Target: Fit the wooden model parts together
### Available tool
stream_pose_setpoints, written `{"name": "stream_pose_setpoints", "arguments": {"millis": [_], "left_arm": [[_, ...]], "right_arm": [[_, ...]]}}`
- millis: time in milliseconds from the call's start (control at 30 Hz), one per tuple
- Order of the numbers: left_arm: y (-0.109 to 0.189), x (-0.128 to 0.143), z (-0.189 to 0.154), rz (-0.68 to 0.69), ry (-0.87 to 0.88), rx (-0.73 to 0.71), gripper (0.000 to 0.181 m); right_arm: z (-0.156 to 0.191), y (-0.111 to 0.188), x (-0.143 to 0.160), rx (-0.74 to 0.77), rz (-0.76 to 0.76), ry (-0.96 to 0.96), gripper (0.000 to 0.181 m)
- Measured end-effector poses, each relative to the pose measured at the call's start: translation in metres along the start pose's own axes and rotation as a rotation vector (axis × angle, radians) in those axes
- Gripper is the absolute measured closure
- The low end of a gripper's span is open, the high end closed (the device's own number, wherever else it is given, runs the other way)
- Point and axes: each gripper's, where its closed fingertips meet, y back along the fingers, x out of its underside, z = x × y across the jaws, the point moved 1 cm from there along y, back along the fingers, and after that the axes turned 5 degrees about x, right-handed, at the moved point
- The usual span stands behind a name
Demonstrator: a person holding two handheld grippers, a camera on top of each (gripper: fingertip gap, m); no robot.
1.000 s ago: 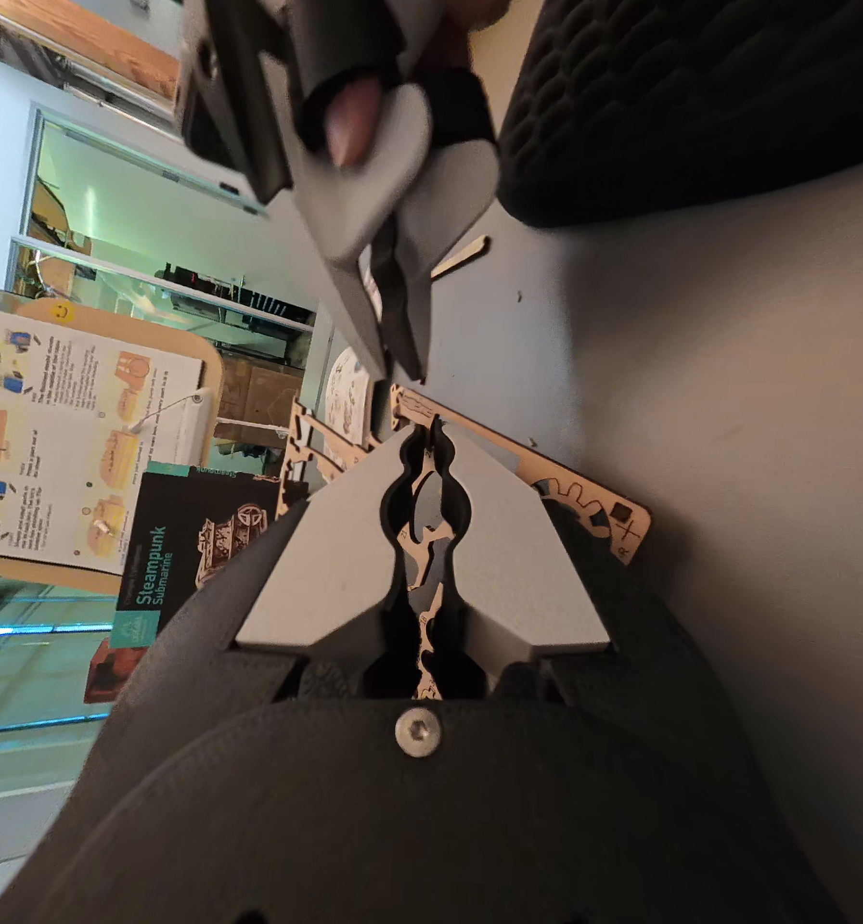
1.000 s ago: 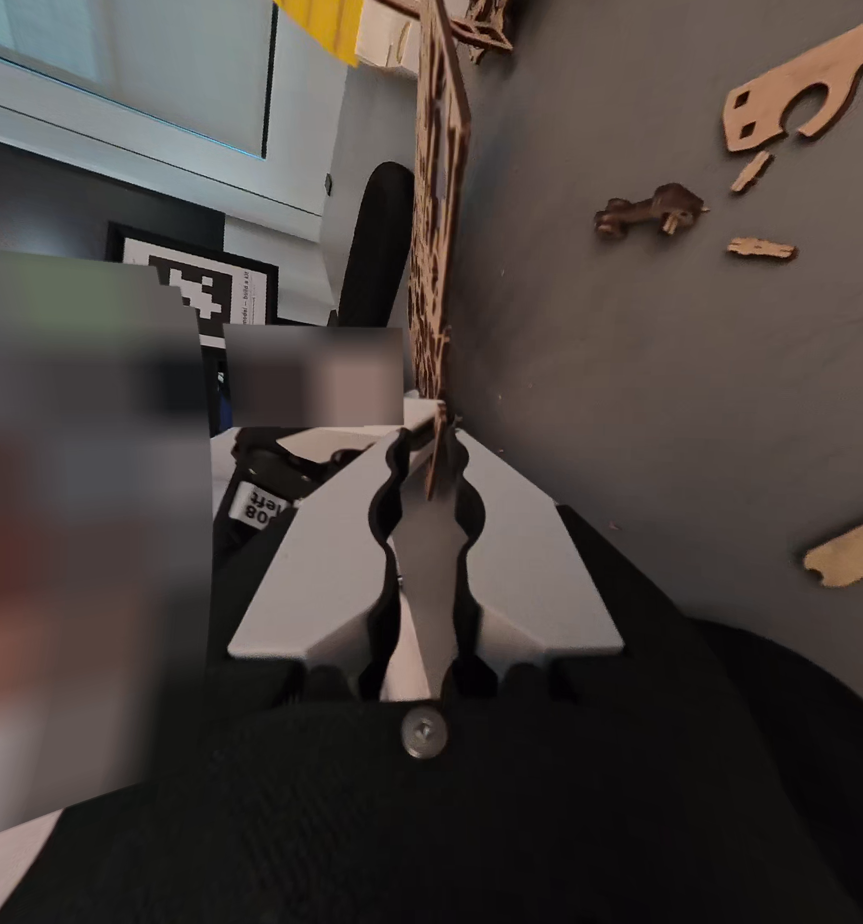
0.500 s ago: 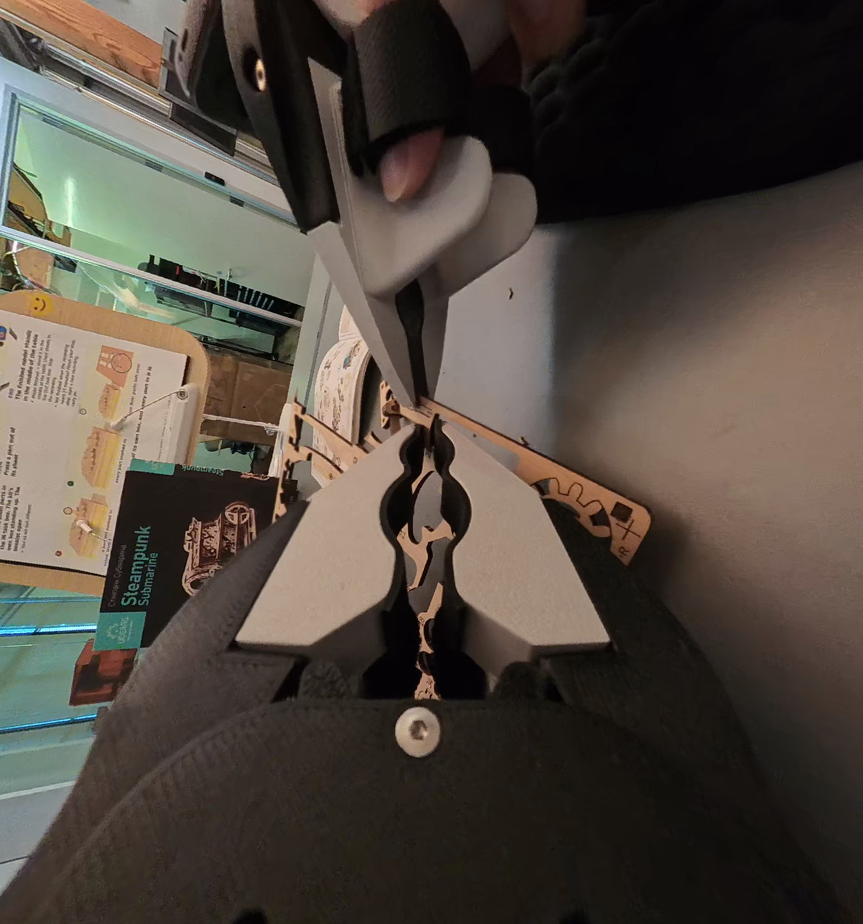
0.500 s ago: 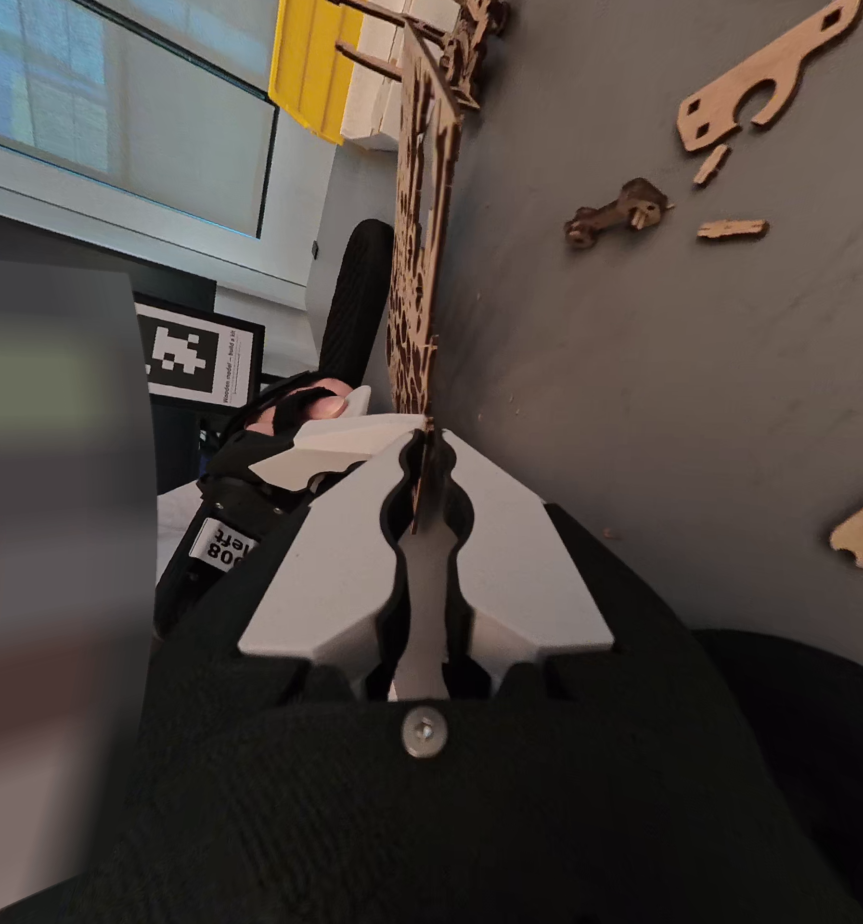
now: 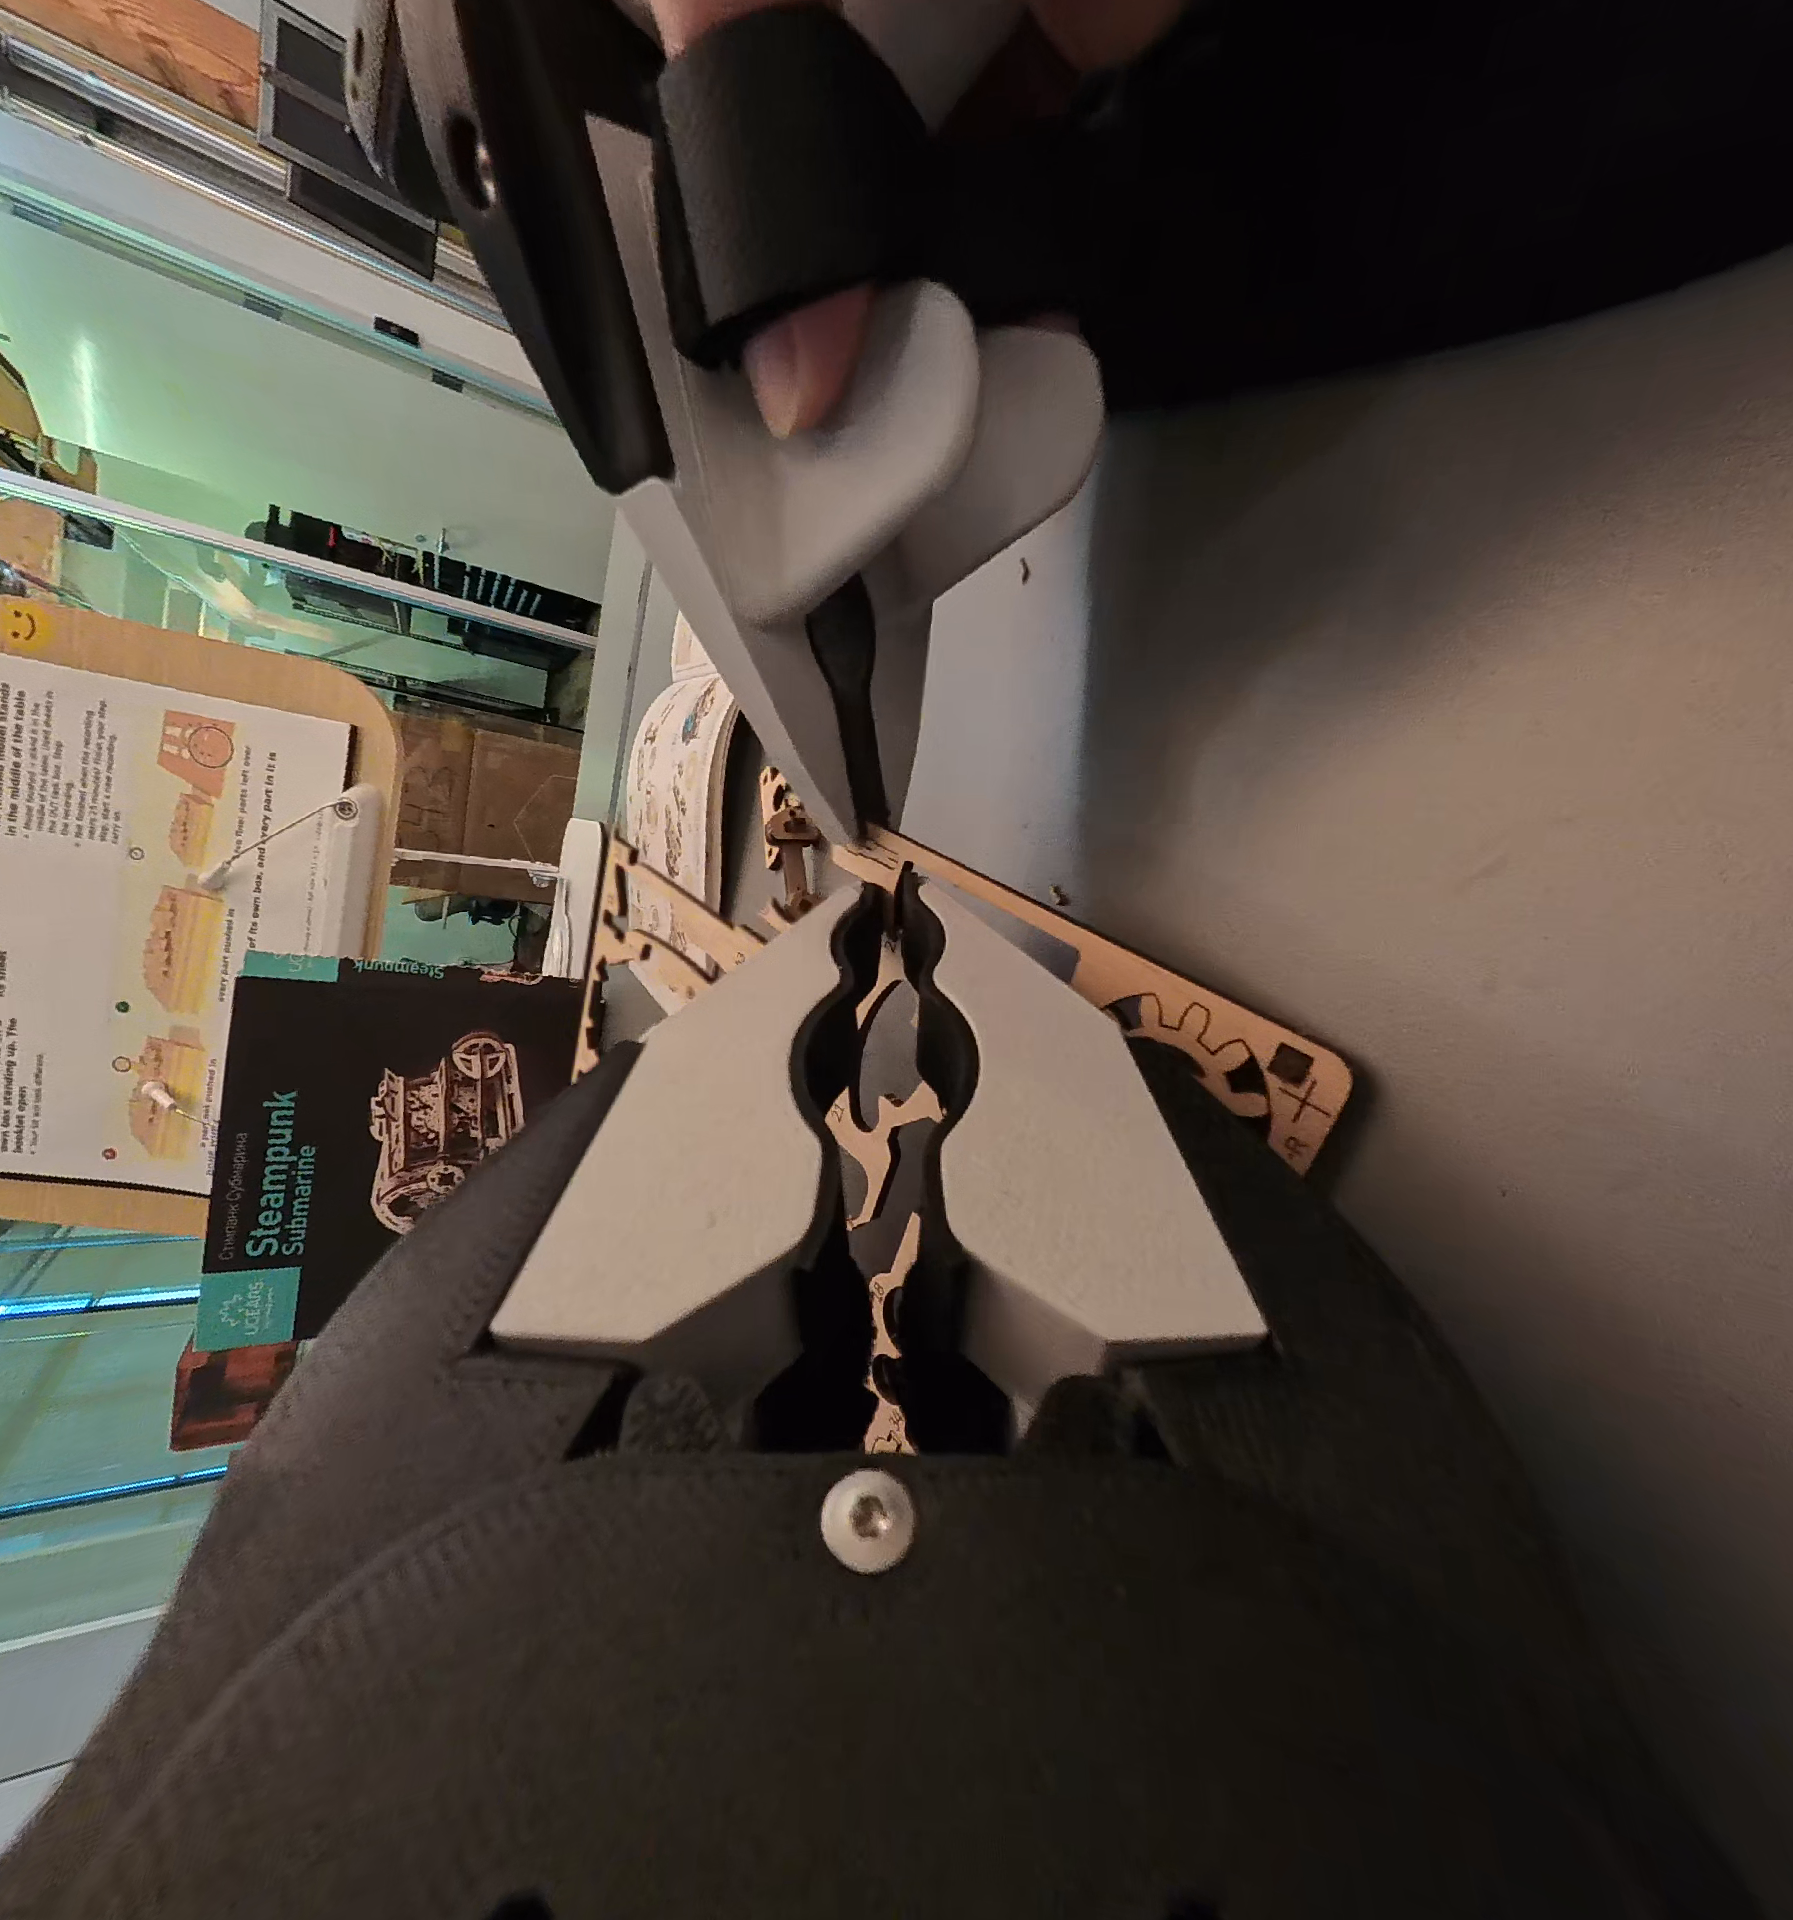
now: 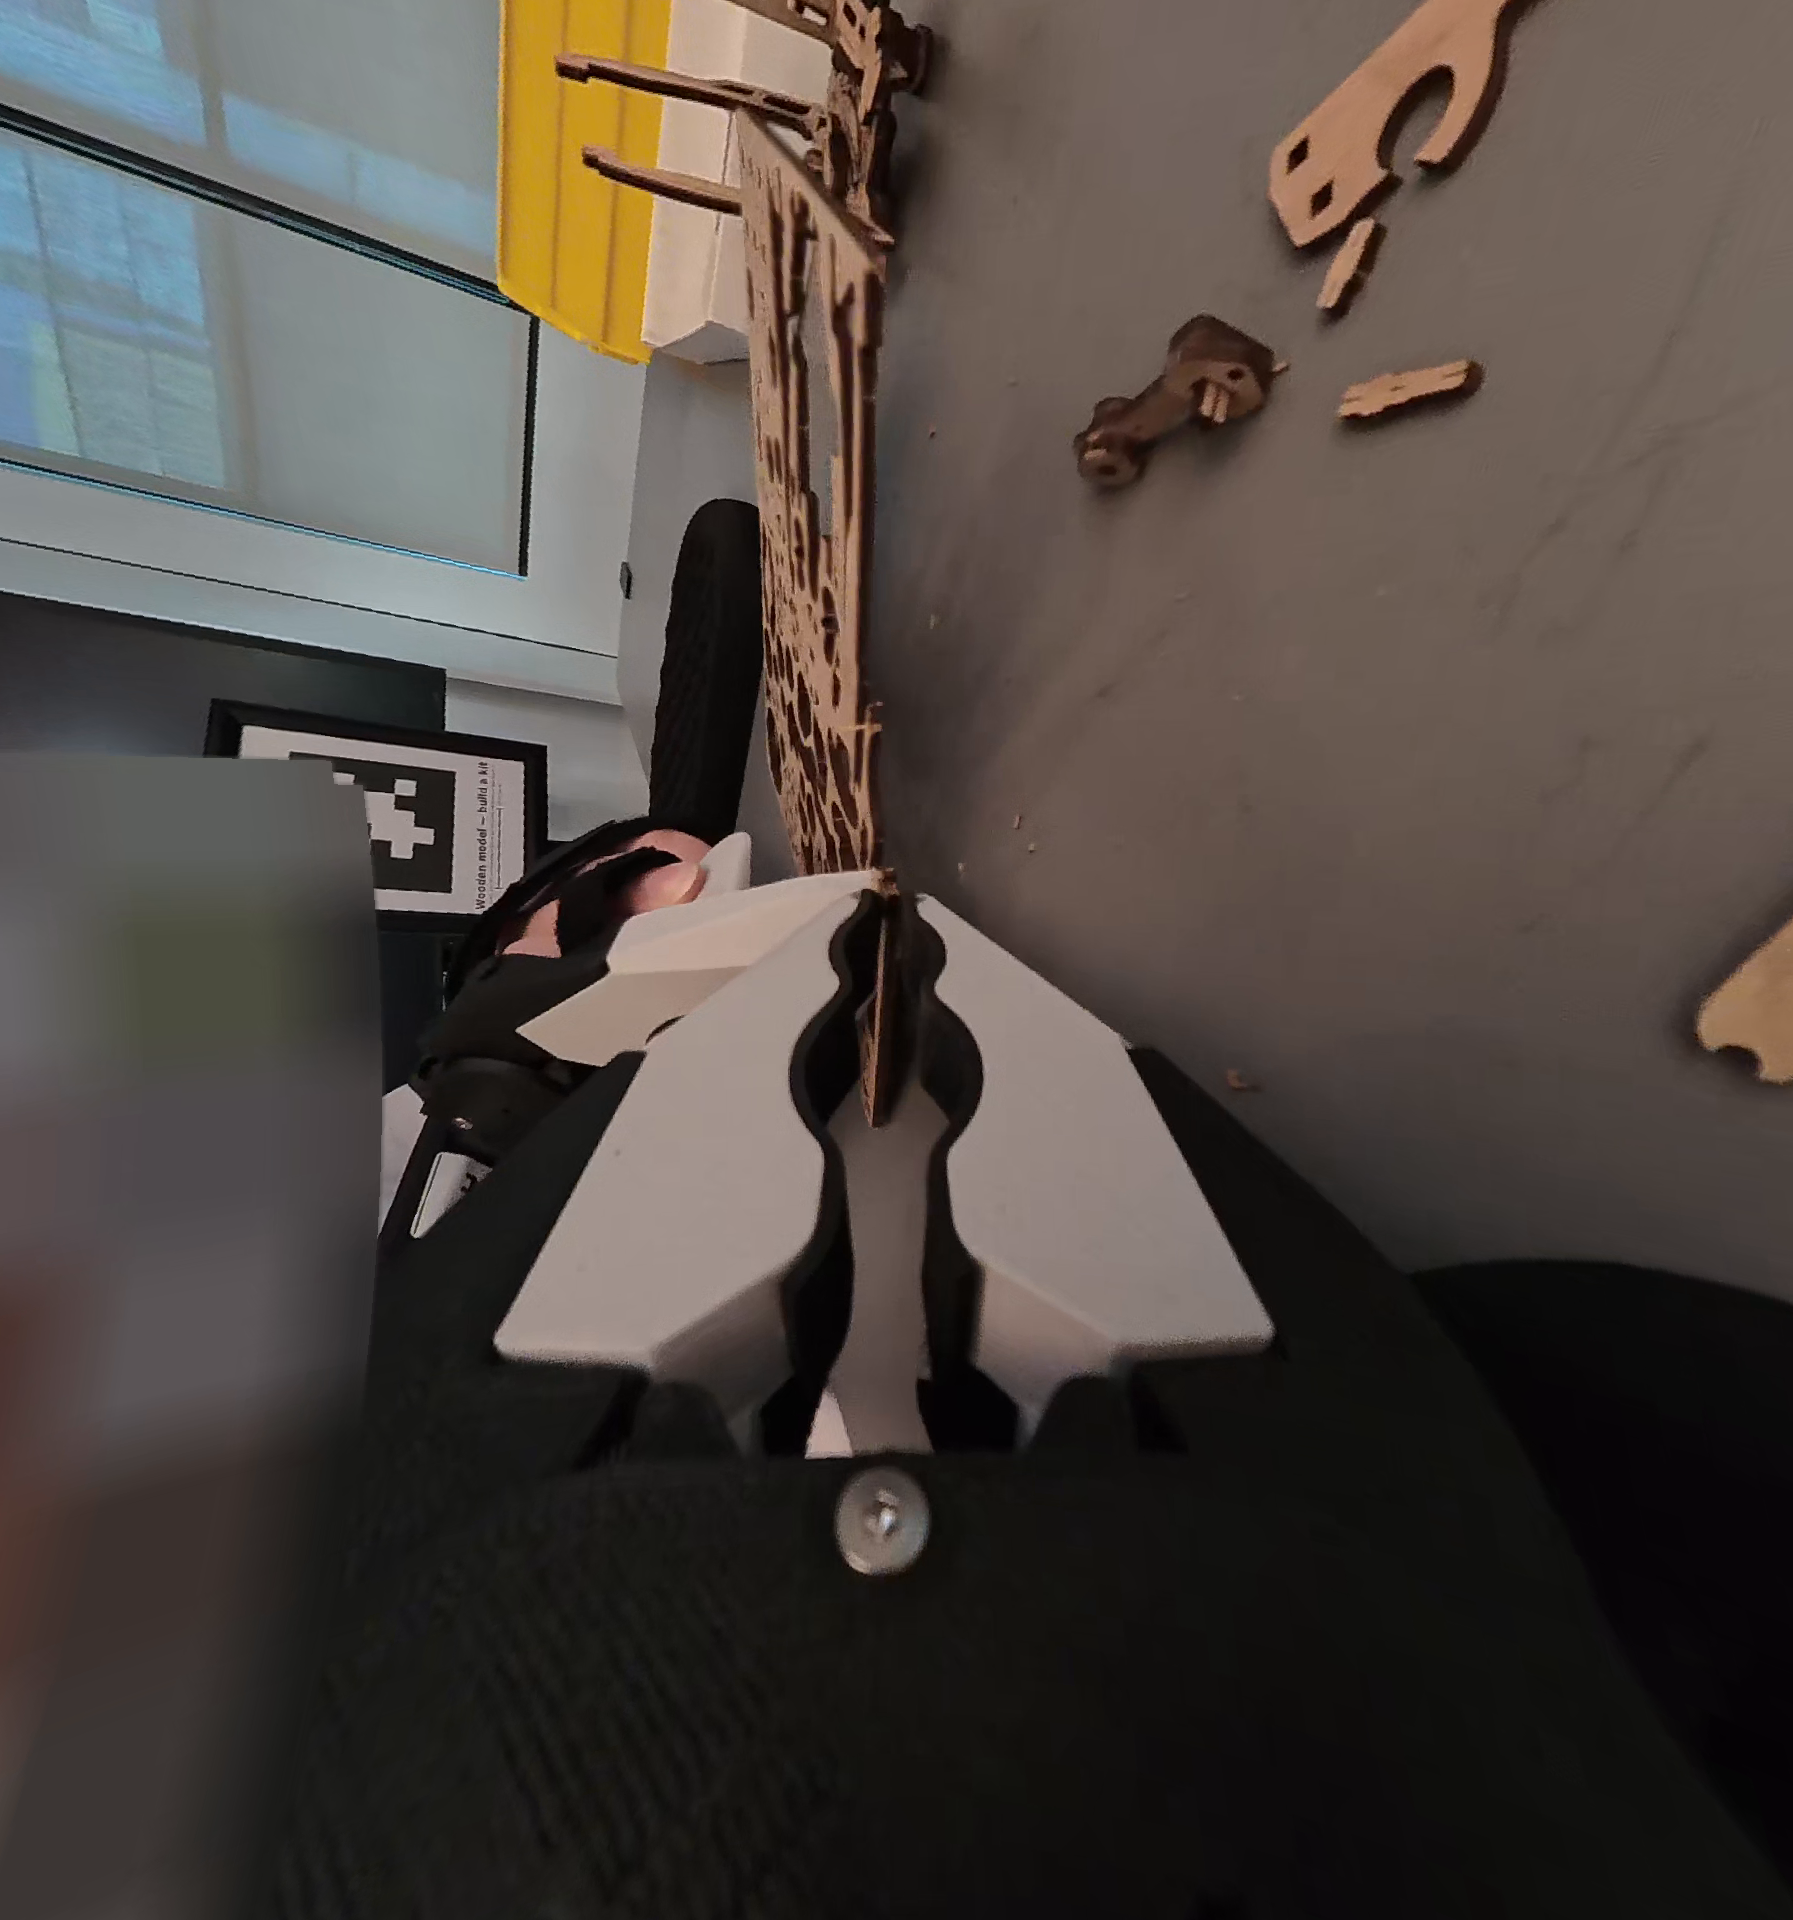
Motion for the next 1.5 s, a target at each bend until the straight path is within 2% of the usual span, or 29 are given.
{"name": "stream_pose_setpoints", "arguments": {"millis": [133, 267, 400, 733, 1000, 1067, 1133, 1200, 1300, 1400, 1500], "left_arm": [[-0.001, -0.001, -0.004, 0.006, 0.003, 0.024, 0.18], [-0.003, 0.001, -0.012, 0.025, 0.027, 0.08, 0.18], [-0.005, 0.002, -0.019, 0.043, 0.039, 0.134, 0.18], [-0.004, 0.002, -0.019, 0.041, 0.054, 0.138, 0.179], [-0.004, 0.002, -0.019, 0.045, 0.057, 0.137, 0.179], [-0.004, 0.004, -0.018, 0.047, 0.062, 0.141, 0.179], [-0.002, 0.002, -0.016, 0.02, 0.087, 0.145, 0.18], [0.001, -0.003, -0.009, -0.023, 0.089, 0.099, 0.179], [0.002, -0.007, -0.01, -0.043, 0.077, 0.095, 0.18], [0.001, -0.006, -0.011, -0.042, 0.073, 0.101, 0.179], [0.003, -0.008, -0.008, -0.051, 0.067, 0.078, 0.18]], "right_arm": [[-0.004, -0.001, 0.003, 0.007, 0.028, -0.06, 0.181], [-0.011, -0.004, 0.007, 0.103, 0.081, 0.011, 0.181], [-0.02, -0.008, 0.012, 0.141, 0.152, -0.028, 0.18], [-0.022, -0.008, 0.014, 0.221, 0.273, -0.116, 0.18], [-0.021, -0.009, 0.013, 0.355, 0.214, 0.083, 0.181], [-0.02, -0.009, 0.013, 0.286, 0.182, 0.062, 0.18], [-0.015, -0.005, 0.011, 0.127, 0.17, -0.034, 0.18], [-0.006, 0.002, 0.009, 0.008, 0.14, -0.002, 0.181], [-0.003, 0.005, 0.011, 0.007, 0.139, 0.086, 0.178], [-0.002, 0.001, 0.018, 0.031, 0.218, 0.144, 0.172], [-0.004, 0.002, 0.016, 0.045, 0.246, 0.123, 0.166]]}}
